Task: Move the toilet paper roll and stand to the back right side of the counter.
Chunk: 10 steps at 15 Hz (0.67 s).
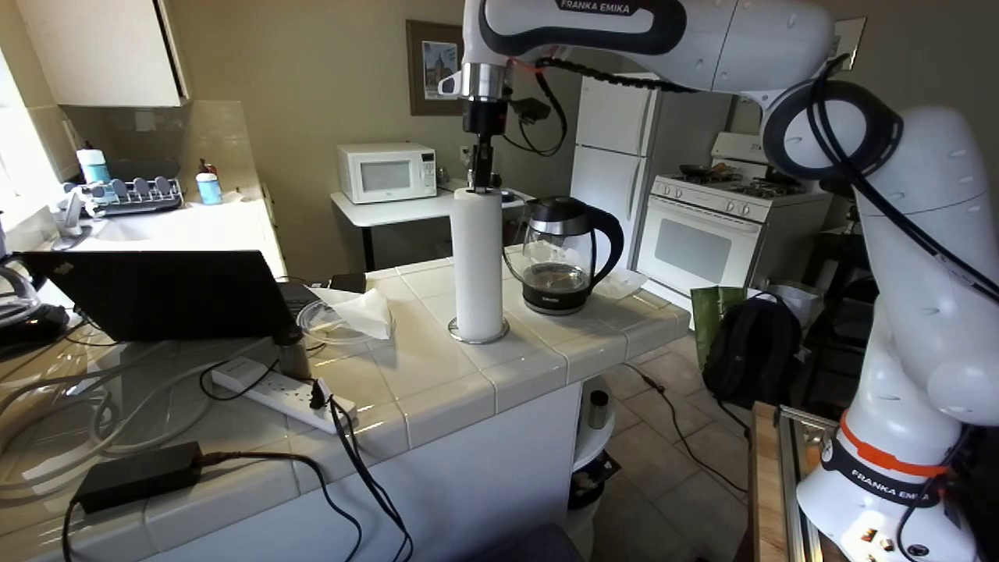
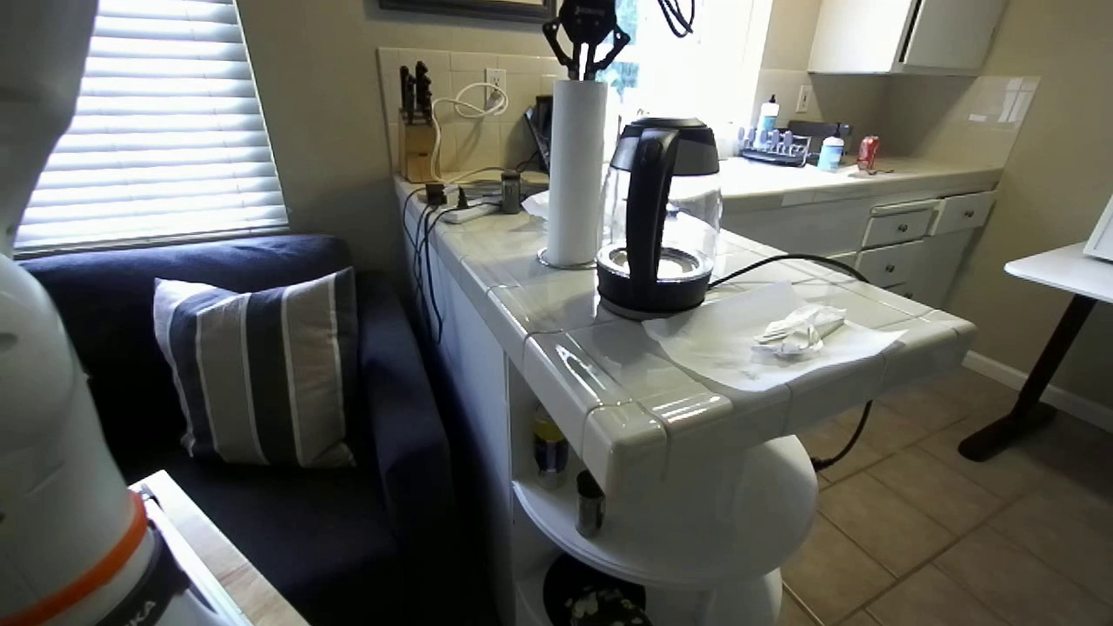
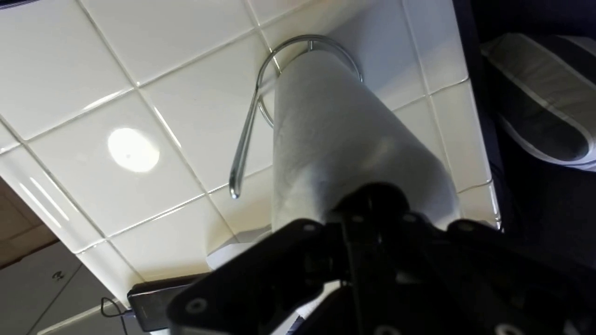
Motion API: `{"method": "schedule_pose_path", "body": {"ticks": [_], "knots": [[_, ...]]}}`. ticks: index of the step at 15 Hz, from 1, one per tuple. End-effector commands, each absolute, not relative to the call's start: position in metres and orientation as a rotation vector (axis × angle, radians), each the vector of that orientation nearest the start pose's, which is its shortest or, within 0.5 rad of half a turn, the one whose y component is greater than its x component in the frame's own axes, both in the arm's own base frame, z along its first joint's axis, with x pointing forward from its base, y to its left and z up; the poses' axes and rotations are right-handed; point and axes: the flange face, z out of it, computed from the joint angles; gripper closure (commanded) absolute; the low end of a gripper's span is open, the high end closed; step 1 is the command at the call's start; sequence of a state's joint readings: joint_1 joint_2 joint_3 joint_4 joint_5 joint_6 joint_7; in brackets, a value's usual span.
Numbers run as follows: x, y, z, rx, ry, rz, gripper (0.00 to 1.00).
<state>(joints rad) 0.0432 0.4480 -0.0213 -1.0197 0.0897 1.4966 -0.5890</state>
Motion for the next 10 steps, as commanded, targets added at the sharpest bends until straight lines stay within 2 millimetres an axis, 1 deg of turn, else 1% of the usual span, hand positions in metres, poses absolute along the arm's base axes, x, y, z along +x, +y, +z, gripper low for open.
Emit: {"method": "schedule_pose_path", "body": {"ticks": [1, 3, 6, 10], "knots": [[0.676, 0.031, 0.598, -2.958, -0.913, -0.024, 0.98], [0.670, 0.030, 0.607, -2.976, -0.881, -0.015, 0.98], [0.659, 0.025, 0.627, -3.006, -0.820, -0.012, 0.98], [0.647, 0.019, 0.657, -3.040, -0.760, -0.061, 0.98]]}}
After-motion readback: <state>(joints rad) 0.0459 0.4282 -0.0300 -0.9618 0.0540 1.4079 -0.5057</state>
